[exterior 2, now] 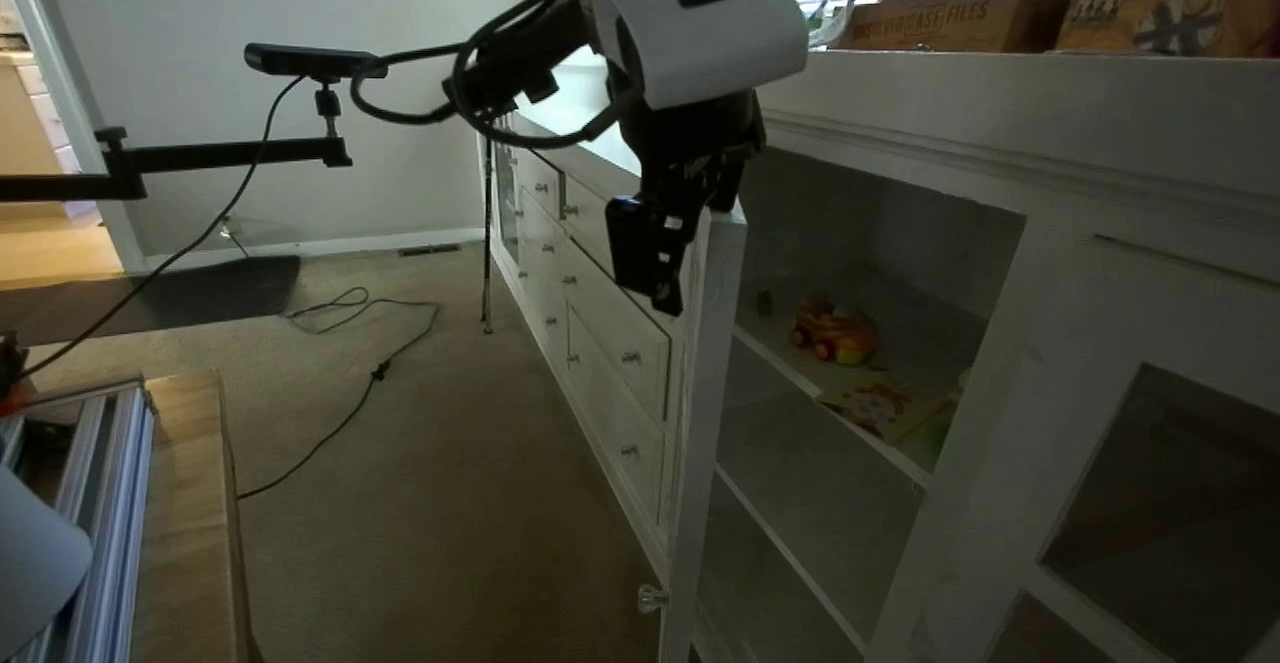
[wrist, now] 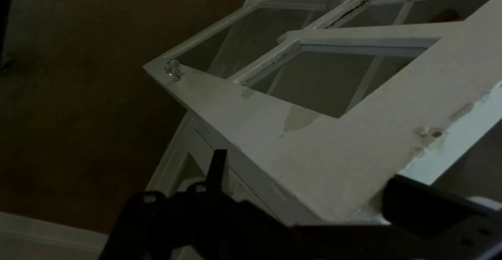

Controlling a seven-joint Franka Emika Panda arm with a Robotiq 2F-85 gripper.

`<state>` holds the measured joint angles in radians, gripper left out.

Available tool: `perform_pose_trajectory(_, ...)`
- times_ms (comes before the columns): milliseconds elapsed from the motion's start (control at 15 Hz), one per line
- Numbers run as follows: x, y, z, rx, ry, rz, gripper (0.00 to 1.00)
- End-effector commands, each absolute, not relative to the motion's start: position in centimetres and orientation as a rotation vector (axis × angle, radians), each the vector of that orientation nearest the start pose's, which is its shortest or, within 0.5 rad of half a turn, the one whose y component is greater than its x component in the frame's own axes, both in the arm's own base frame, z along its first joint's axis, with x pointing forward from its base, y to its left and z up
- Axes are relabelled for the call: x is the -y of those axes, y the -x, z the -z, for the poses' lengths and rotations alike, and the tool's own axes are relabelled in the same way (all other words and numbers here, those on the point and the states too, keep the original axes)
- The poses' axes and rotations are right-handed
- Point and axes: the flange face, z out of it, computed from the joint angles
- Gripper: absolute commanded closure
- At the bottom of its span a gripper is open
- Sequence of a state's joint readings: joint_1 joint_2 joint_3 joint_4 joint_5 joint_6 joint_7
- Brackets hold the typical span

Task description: Open the left cabinet door

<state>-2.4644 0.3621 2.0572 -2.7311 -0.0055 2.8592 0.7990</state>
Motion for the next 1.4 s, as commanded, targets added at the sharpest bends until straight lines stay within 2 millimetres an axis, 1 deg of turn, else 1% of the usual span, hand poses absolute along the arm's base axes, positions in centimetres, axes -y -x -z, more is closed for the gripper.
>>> perform_pose_trajectory(0,13.2,-37.9,-29.5,-1.567,2.364,0.180,0.00)
perform_pose_trajectory(267,12.0,-37.1,-31.3,-1.528,2.462,0.149,0.00)
perform_pose_trajectory(600,9.7,-35.0,-34.3,-1.463,2.602,0.151,0.00)
perform_pose_trajectory(667,9.6,-34.2,-35.3,-1.449,2.626,0.157,0.00)
perform_pose_trajectory(733,9.8,-34.7,-36.5,-1.434,2.643,0.145,0.00)
perform_pose_trajectory(800,9.7,-34.1,-37.3,-1.415,2.660,0.134,0.00)
perform_pose_trajectory(867,9.1,-33.1,-37.3,-1.394,2.678,0.127,0.00)
perform_pose_trajectory(1000,9.6,-32.8,-38.8,-1.345,2.713,0.114,0.00)
perform_pose_trajectory(1133,9.8,-32.6,-39.8,-1.310,2.692,0.155,0.00)
perform_pose_trajectory(1333,10.2,-33.2,-40.6,-1.287,2.649,0.330,0.00)
